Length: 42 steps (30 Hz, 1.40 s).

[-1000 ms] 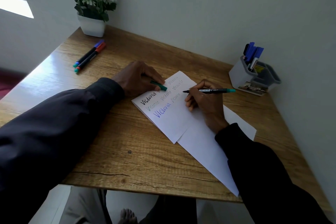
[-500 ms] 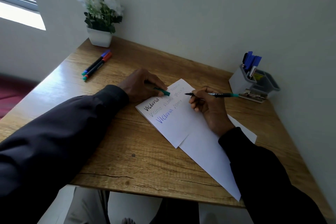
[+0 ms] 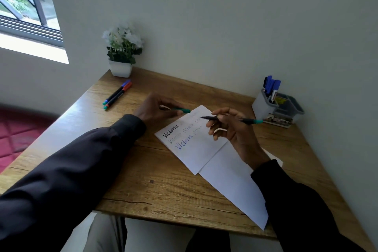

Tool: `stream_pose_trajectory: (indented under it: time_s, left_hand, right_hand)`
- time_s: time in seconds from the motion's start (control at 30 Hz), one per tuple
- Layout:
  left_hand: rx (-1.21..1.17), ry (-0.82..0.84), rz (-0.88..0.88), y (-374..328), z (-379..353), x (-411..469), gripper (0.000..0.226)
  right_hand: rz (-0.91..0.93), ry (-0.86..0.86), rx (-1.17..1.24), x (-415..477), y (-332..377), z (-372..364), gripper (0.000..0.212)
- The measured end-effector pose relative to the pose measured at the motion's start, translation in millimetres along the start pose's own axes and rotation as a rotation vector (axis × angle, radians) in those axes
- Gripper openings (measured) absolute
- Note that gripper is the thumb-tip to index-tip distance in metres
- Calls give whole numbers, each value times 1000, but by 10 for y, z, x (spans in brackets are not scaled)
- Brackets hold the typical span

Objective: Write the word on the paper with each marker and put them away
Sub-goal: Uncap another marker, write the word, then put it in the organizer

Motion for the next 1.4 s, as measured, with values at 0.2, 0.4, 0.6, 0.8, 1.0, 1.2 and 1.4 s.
stream_pose_trajectory:
  time_s: [0.2,0.4,0.6,0.8,1.0,1.2,1.4]
  left_hand:
    - [-4,18,-35,-181,-96,-207,15]
    - [-71,6,-61,-295,-108,-359,20]
    - [-52,12,-81,-389,-98,-434,21]
    - [-25,33,-116,-489,-101,-456,21]
    - [39,-4,-196,-607,-185,-380,14]
    - [98,-34,-200,-663,-290,-355,12]
    - [177,26,-225,-758,-198,-214,11]
  right_hand:
    - [121,29,-57,-230,-17,-124,13]
    - [157,-9,-57,-367,36,-170,21]
    - [182,-18,-107,-403,88,-210,7]
    - [171,-1,-183,-403,117,-262,10]
    - [256,-68,-215,-333,120,-294,9]
    - [226,-75,-76,-316,62,-270,13]
    - [88,-16,109,-325,53,-40,27]
Point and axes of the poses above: each hand's wrist, its own x-axis towards the middle knuckle, its own z-axis out of the back of the hand, y = z × x, the point moved 1 cm from there along x, towards the middle knuckle, and after that the axes turned 6 degrees about y, right-handed, at the moved point
